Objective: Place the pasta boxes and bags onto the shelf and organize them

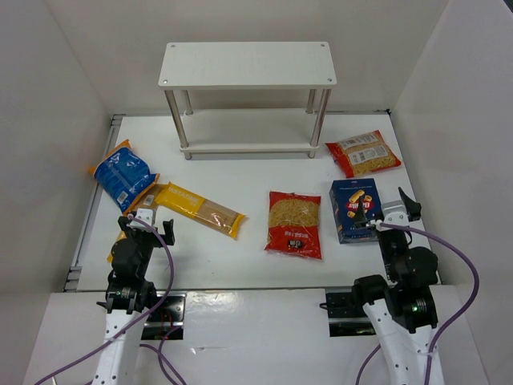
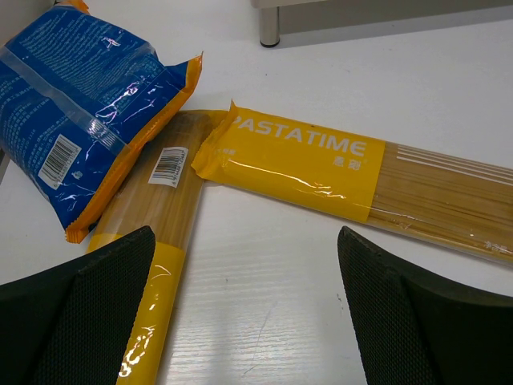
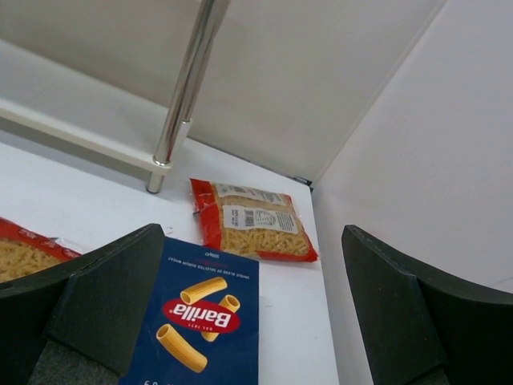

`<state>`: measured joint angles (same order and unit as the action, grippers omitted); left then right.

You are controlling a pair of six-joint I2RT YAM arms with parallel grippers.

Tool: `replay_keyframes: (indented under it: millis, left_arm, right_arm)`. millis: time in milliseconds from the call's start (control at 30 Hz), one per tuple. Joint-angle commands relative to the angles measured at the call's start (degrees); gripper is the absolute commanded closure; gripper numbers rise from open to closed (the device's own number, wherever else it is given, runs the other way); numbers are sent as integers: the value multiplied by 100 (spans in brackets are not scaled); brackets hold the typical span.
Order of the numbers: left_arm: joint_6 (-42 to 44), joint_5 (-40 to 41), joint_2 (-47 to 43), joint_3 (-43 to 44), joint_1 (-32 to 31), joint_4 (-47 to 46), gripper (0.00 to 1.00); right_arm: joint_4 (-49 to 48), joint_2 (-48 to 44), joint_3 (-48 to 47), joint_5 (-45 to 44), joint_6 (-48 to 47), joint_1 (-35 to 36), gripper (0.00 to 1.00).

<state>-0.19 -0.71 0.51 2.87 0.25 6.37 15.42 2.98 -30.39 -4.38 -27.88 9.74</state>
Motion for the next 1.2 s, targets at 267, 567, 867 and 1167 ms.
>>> replay_keyframes:
  millis: [267,567,867,1167]
  left_arm:
    - [71,18,-763,-287,-16,-154,0]
    - [71,18,-763,-287,-16,-154,0]
    - [184,-138,-763,-95,-16,-154,0]
    - [1801,-814,-711,1169,-16,-760,0]
  right_arm:
    - [-689,659,279,-608,38,-297,0]
    - [-725,1143,279,-722,-86,-350,0]
    - [-672,1090,341,-669,19,-402,0]
    - [-610,1546,-265,-722,125,-402,0]
